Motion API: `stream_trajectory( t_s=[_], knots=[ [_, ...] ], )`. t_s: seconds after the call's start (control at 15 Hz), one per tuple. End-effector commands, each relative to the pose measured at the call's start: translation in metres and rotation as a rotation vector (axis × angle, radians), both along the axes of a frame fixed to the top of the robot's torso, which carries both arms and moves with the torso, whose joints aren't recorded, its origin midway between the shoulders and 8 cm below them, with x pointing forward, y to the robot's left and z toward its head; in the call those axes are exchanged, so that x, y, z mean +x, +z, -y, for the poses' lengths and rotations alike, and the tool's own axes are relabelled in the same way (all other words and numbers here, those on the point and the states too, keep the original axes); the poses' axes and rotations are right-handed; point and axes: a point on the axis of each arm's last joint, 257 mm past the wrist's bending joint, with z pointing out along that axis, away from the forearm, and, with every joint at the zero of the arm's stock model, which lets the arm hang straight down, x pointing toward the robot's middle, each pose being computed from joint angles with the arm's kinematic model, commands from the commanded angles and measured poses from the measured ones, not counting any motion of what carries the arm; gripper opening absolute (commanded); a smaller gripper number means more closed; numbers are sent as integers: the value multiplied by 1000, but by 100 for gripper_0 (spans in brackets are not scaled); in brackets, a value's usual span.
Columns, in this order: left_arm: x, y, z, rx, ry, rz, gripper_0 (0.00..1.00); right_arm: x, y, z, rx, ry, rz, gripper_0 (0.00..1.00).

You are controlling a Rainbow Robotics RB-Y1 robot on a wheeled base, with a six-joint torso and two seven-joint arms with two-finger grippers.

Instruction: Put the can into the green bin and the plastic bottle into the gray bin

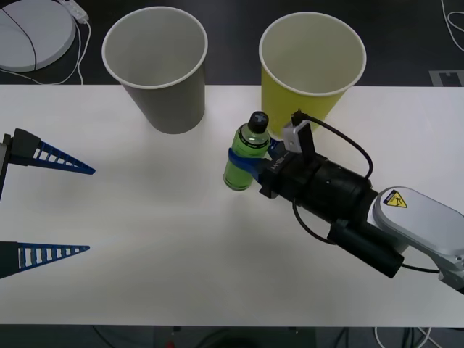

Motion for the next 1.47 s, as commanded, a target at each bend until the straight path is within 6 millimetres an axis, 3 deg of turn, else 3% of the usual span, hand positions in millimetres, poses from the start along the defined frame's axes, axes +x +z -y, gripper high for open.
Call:
stream_trajectory(
  t_s=[0.07,0.53,0.93,1.47],
  knots=[
    [0,0,0,0,0,0,100,-3,5,5,-1,36,-12,0],
    [0,0,0,0,0,0,100,-25,21,16,15,127,-99,0],
    [0,0,0,0,0,0,100,-32,40,29,-106,229,-69,0],
    [0,0,0,0,0,0,100,-26,62,37,-168,157,-92,0]
  ],
)
